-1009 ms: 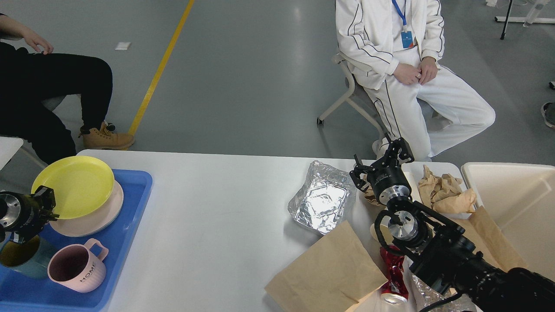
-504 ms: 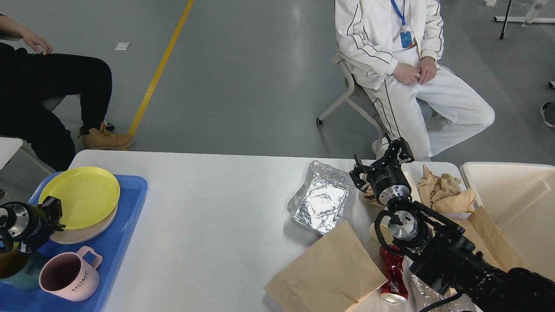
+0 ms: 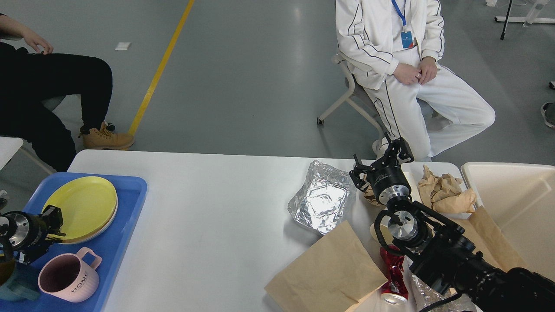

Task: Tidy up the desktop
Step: 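Lay the yellow plate onto the white plate and release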

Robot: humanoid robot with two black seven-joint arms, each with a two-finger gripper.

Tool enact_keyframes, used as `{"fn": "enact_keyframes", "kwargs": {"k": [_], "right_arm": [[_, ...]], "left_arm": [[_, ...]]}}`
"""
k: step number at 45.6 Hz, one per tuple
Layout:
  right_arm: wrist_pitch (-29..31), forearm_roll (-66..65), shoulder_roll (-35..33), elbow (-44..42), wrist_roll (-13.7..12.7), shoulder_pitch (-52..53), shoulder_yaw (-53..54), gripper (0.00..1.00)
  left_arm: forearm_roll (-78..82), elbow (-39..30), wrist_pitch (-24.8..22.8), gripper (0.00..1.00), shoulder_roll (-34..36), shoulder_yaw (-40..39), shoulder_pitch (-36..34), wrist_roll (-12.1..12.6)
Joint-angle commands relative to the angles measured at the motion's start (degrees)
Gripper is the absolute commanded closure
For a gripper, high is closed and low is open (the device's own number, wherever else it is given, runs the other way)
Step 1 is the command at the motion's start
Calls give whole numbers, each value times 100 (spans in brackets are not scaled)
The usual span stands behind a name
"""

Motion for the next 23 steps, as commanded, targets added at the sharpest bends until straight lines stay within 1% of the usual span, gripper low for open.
{"fn": "enact_keyframes", "kwargs": {"k": [1,4,8,9,14,20,23], "right_arm": [[-9,0,0,-1,6,0,0,0],[-9,-8,0,-1,-3,0,0,0],[-9,0,0,-1,-3,0,0,0],[0,0,0,-1,6,0,0,0],[0,0,0,-1,-3,0,0,0],[-9,0,0,-1,6,0,0,0],[-9,0,0,-10,-3,0,0,0]], "left_arm": [[26,0,110,58,9,40,-40,-19],[35,0,198,46,18,49,-66,-45],[35,0,251,37,36,49,-136,-71],[35,0,251,31,44,49,-232,-89],[35,-17,243,15,53,40,-479,-89],[-9,-17,243,8,36,-48,-742,-98],[-18,-9,243,7,36,-83,-848,-177]]}}
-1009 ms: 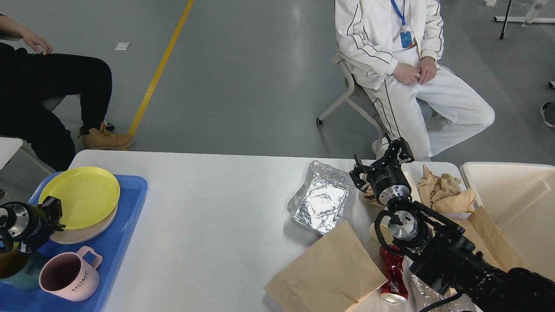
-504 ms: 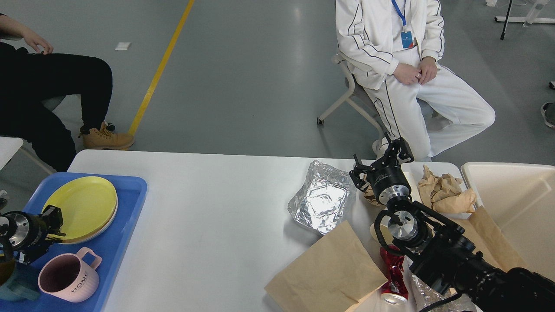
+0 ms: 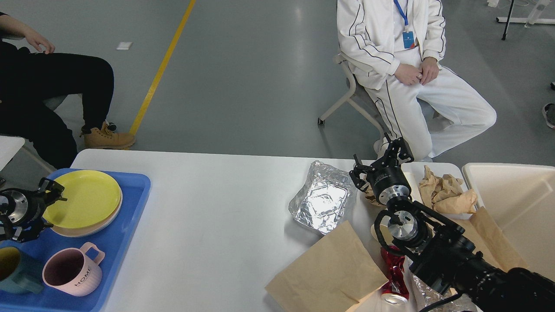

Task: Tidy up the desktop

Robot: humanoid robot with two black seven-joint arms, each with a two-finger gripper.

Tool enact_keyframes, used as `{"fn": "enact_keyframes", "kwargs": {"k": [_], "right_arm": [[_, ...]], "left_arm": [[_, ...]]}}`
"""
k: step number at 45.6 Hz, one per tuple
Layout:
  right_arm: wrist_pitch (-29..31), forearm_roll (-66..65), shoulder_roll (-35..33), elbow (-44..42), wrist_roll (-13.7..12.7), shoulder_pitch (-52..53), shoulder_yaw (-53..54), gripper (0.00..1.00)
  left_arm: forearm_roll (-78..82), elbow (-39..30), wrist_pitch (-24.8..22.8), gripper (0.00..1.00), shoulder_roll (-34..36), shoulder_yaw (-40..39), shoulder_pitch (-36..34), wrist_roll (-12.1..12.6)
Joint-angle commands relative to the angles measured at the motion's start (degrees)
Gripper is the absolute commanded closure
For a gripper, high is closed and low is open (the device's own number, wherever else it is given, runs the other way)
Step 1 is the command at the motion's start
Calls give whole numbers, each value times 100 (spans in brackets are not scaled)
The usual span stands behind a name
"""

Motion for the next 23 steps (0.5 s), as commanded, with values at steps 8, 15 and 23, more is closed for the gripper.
{"fn": "enact_keyframes", "kwargs": {"k": [8,15,23], "right_arm": [[-6,0,0,-9,6,0,0,0],[3,0,0,-9,-3,0,0,0],[3,0,0,-9,6,0,0,0]], "left_arm": [[-21,8,0,5,-19,-277,-276,-850],[-12,8,0,4,-46,-277,-250,-1124],[-21,8,0,4,-55,-277,-206,-1124]]}}
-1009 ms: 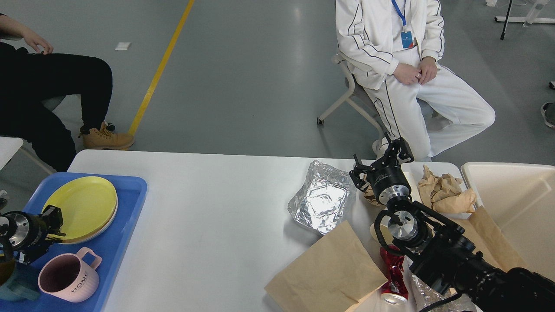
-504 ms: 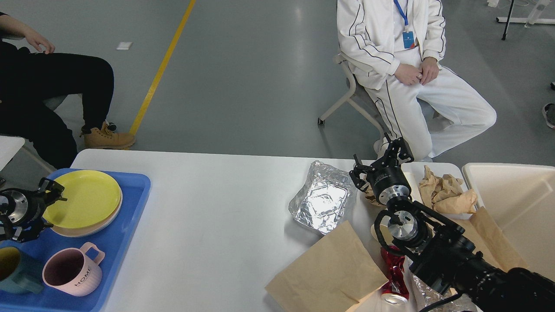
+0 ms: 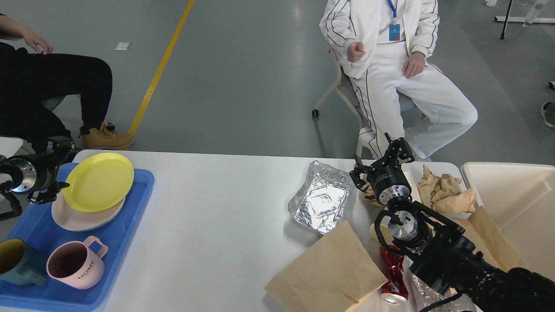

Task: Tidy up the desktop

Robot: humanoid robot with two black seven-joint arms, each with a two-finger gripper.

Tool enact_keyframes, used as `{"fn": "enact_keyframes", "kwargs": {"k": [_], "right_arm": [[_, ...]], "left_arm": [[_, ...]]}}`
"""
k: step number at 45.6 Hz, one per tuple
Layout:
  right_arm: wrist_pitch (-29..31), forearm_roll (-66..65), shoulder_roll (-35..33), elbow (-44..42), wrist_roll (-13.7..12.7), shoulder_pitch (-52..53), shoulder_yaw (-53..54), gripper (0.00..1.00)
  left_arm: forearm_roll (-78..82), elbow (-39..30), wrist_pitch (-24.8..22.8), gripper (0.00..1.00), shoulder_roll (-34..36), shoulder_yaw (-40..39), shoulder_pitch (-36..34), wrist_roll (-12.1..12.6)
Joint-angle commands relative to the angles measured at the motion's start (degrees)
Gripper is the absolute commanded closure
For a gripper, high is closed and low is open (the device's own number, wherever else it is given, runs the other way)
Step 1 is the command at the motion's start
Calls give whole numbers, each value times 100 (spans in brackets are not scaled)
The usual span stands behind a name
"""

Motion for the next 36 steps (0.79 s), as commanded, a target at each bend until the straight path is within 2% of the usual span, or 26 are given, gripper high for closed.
{"fn": "enact_keyframes", "kwargs": {"k": [1,7,11,19,23,26,32,34,36], "right_arm": [[-5,0,0,-2,6,0,0,0],[-5,0,0,-2,-3,0,0,0],[3,0,0,-2,-3,0,0,0],[-5,0,0,7,6,0,0,0],[-5,0,0,-2,6,0,0,0],[-5,0,0,-2,6,0,0,0],[-5,0,0,-2,-3,0,0,0],[-5,0,0,7,-3,0,0,0],[-5,0,0,-2,-3,0,0,0]], "left_arm": [[-8,0,0,4,-2,-1,20,-13],[-35,0,0,4,16,-132,12,-56],[-17,9,0,4,25,-518,20,-275],[35,18,0,4,51,-1213,-50,-1303],[35,18,9,4,7,-1468,-67,-1734],[27,88,53,4,-229,-1617,-67,-2112],[-35,676,53,4,-739,-2109,-103,-2973],[-61,791,53,4,-871,-2460,-111,-3167],[-114,844,53,4,-1029,-2881,-129,-3221]]}}
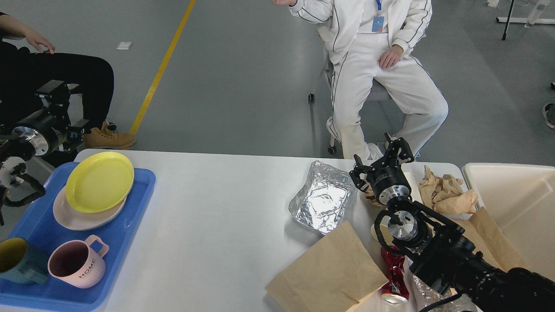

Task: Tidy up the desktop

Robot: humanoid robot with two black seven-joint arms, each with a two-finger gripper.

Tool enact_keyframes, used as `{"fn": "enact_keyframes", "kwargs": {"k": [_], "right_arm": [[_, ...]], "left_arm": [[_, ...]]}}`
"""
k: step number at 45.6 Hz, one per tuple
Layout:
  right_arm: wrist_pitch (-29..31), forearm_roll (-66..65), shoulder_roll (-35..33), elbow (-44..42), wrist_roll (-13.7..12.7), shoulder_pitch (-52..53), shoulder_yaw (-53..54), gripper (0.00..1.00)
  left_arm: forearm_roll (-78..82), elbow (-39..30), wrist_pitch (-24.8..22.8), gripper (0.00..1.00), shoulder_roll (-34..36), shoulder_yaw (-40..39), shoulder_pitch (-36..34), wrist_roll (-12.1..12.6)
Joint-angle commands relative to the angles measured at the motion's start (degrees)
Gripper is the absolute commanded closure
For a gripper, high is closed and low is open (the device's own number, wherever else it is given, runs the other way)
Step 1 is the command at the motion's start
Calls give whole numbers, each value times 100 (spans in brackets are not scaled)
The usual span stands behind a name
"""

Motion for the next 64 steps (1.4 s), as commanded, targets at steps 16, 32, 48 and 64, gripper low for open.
{"fn": "enact_keyframes", "kwargs": {"k": [16,32,48,64], "right_arm": [[7,0,0,-2,-3,0,0,0],[-2,0,0,7,6,0,0,0],[-2,0,0,-2,-3,0,0,0],[-2,0,0,-2,6,0,0,0]], "left_arm": [[-925,221,-36,4,-1330,-2512,-215,944],[-855,186,25,4,-1691,-2839,-426,944],[-863,186,17,4,-1533,-2838,-373,953],[-872,186,8,4,-707,-2865,-355,971]]}}
